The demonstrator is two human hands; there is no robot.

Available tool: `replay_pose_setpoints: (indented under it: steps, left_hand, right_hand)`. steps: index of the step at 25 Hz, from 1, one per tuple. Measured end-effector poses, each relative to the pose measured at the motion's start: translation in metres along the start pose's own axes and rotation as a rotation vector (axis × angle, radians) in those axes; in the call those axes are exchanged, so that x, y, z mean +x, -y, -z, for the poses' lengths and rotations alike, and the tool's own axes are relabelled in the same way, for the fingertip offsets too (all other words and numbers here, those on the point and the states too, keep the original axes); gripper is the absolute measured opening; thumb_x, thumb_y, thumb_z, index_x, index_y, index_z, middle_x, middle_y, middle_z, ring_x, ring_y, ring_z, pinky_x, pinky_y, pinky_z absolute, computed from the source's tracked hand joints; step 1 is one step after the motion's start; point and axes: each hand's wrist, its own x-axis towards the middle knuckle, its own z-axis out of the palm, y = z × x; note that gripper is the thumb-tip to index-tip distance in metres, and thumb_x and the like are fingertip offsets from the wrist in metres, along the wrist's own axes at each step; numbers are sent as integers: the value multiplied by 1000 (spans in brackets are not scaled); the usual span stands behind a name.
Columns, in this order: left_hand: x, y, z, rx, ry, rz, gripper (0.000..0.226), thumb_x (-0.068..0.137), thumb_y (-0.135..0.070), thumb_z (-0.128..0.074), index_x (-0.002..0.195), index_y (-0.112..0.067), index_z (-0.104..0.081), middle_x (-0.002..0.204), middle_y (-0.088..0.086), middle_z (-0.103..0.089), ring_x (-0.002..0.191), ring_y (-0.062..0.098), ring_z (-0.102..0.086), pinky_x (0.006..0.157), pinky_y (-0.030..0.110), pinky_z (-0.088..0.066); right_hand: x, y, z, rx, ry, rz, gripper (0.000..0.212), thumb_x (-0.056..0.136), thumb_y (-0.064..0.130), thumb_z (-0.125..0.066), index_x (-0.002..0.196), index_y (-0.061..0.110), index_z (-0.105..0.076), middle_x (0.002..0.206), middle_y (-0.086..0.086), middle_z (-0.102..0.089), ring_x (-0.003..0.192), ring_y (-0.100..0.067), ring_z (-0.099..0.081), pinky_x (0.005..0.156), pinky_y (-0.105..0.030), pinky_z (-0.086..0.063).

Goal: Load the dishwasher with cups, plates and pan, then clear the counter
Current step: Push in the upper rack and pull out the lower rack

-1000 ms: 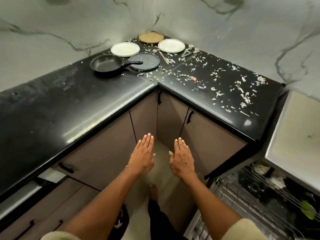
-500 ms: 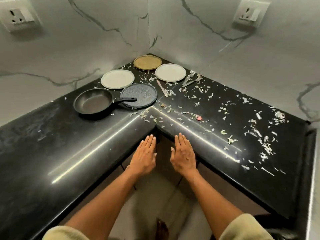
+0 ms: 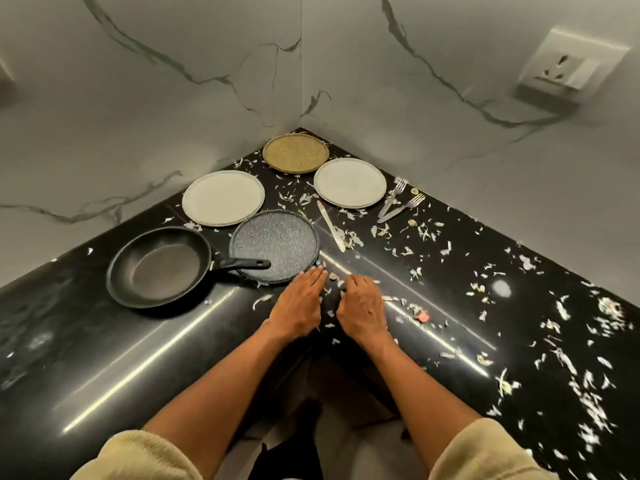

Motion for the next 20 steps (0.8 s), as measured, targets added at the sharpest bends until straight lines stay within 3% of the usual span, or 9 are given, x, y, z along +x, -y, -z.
replay_pose_setpoints:
  steps: [2,10,20]
  left_hand:
    - [37,13,8,-16,6,-13,64,100,-10,-41,158,-10,-14,166,8,-11,153,19,-8,121,27,5]
    - [154,66,29,-16,56,-77,61,98,-9,-43,155,-8,-24,162,12,-25,150,23,-20,122,30,-6]
    - [209,94,9,-60,118,-156,57,99,-2,-41,154,-10,-28,158,12,-33,148,27,-26,121,37,-18]
  right_hand:
    - [34,4,3,-29,15,-17,31,76,0,-51,102,13,-62,98,-5,-63,95,-25,-57,84,-34,-46]
    - [136,16,-2,-66,147,-185,20,92,14,-51,110,13,-60,112,-6,-55,107,-24,-49,92,-35,-41]
    - [170,13,-16,35,179,-432,28,92,36,-69,106,12,-65,115,-7,-58,113,-27,-51,97,-39,-43]
